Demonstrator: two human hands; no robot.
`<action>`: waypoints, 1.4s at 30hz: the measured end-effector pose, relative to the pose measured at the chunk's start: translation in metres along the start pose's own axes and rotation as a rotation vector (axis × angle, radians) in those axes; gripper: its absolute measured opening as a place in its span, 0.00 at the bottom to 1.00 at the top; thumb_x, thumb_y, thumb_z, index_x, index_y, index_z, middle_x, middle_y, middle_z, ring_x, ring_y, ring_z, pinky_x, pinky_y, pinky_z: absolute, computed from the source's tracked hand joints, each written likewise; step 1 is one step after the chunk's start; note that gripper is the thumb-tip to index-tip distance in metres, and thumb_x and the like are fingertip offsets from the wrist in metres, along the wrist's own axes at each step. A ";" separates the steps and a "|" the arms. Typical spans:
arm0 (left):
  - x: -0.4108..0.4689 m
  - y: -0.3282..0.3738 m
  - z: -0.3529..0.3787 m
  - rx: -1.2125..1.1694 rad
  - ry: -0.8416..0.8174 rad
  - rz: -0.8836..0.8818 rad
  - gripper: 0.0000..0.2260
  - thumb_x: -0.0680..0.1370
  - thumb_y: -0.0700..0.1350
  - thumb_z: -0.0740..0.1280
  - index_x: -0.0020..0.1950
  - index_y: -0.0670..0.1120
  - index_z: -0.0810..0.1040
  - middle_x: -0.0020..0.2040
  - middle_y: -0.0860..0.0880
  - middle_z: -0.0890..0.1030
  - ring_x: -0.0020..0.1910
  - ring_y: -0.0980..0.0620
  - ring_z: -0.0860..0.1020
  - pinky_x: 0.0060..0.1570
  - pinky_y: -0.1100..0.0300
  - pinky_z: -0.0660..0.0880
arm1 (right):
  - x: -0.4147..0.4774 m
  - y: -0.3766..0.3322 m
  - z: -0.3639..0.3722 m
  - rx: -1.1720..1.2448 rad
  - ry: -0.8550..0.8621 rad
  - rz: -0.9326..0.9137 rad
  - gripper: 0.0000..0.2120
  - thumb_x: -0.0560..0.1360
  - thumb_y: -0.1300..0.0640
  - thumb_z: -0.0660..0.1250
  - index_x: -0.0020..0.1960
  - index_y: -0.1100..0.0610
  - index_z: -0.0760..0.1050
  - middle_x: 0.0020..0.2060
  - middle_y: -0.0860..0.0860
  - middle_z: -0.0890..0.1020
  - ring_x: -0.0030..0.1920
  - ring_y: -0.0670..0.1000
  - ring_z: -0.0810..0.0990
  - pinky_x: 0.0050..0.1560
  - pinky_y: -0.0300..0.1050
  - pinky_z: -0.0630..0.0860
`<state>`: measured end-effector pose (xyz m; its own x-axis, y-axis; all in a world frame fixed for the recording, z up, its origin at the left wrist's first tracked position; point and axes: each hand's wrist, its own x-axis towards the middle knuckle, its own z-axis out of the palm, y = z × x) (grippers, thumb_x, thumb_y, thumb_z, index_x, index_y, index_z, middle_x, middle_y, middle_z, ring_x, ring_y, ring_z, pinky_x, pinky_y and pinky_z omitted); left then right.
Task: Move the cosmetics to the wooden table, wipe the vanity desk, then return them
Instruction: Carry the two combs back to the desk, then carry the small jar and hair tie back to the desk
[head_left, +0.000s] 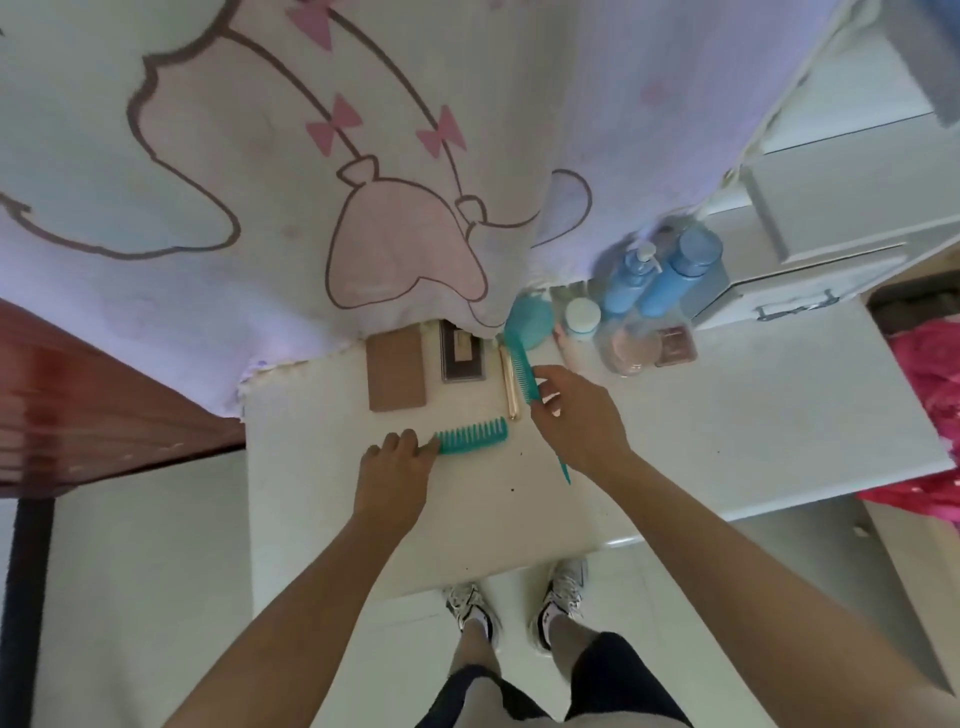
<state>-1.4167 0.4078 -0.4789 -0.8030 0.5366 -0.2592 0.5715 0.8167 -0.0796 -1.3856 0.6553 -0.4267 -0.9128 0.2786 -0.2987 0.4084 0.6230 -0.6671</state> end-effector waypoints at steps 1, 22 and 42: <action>0.002 -0.002 0.007 -0.009 -0.002 0.015 0.23 0.61 0.36 0.76 0.56 0.45 0.82 0.38 0.44 0.76 0.34 0.43 0.76 0.30 0.53 0.73 | 0.006 -0.003 0.006 -0.020 0.006 -0.006 0.16 0.78 0.55 0.64 0.66 0.47 0.74 0.51 0.44 0.82 0.44 0.45 0.79 0.46 0.41 0.76; -0.053 -0.057 0.060 -0.220 -0.070 -0.030 0.31 0.71 0.56 0.70 0.71 0.43 0.72 0.69 0.36 0.70 0.67 0.35 0.71 0.60 0.37 0.73 | 0.019 -0.017 0.129 -0.760 -0.100 -0.414 0.26 0.73 0.59 0.70 0.71 0.59 0.72 0.58 0.59 0.75 0.60 0.61 0.75 0.64 0.59 0.72; -0.115 -0.092 -0.134 -0.232 0.561 -0.585 0.26 0.82 0.56 0.53 0.76 0.44 0.65 0.77 0.38 0.57 0.77 0.37 0.53 0.70 0.35 0.58 | 0.014 -0.137 0.005 -0.379 0.142 -0.665 0.30 0.82 0.41 0.48 0.80 0.53 0.52 0.80 0.56 0.50 0.79 0.59 0.48 0.76 0.54 0.47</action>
<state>-1.3997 0.2994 -0.3131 -0.9588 -0.0104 0.2840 0.0376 0.9859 0.1631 -1.4544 0.5704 -0.3427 -0.9677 -0.1659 0.1899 -0.2293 0.8922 -0.3892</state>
